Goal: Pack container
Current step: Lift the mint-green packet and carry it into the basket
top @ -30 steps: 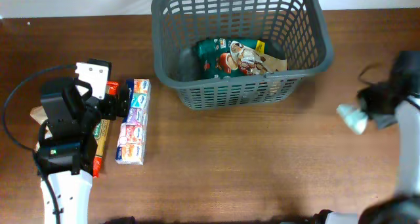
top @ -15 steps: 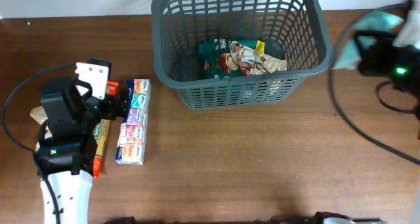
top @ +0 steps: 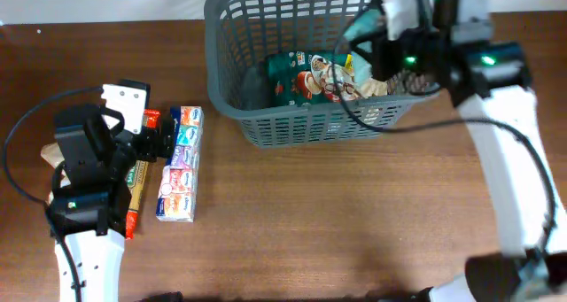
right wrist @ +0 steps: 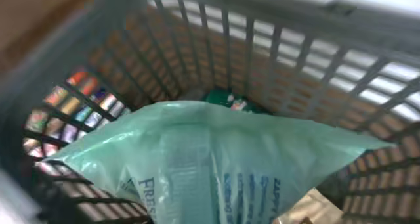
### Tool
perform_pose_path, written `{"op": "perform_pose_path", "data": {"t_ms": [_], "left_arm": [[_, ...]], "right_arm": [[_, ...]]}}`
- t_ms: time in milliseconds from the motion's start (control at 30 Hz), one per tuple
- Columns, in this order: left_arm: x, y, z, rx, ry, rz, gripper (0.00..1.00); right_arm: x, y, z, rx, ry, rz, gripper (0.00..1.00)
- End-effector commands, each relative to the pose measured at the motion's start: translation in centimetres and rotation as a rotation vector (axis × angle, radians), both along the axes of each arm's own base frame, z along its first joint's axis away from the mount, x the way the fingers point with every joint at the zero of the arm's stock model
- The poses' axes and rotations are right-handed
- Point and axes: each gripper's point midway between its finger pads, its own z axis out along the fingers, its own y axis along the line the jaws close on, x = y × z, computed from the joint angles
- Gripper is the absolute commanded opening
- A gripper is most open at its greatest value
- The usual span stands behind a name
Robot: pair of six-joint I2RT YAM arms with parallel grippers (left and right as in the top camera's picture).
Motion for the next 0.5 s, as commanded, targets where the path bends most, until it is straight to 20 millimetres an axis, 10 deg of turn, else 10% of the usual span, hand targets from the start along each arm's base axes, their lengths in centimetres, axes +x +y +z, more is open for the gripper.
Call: {"op": "perform_pose_path", "data": {"t_ms": [0,233,467], "left_arm": [[0.2,-0.1,0.8,0.004,-0.02,-0.017,0.99],[0.2,-0.1,0.8,0.004,-0.02,-0.017,0.99],[0.2,-0.1,0.8,0.004,-0.02,-0.017,0.99]], "right_arm": [[1.7,0.7,-2.8,-0.016,0.039,0.026,0.04],[3.0,-0.4,-7.2,-0.091,0.13,-0.031,0.05],[3.3,-3.1,-8.9,-0.22,0.164,-0.142,0.33]]}}
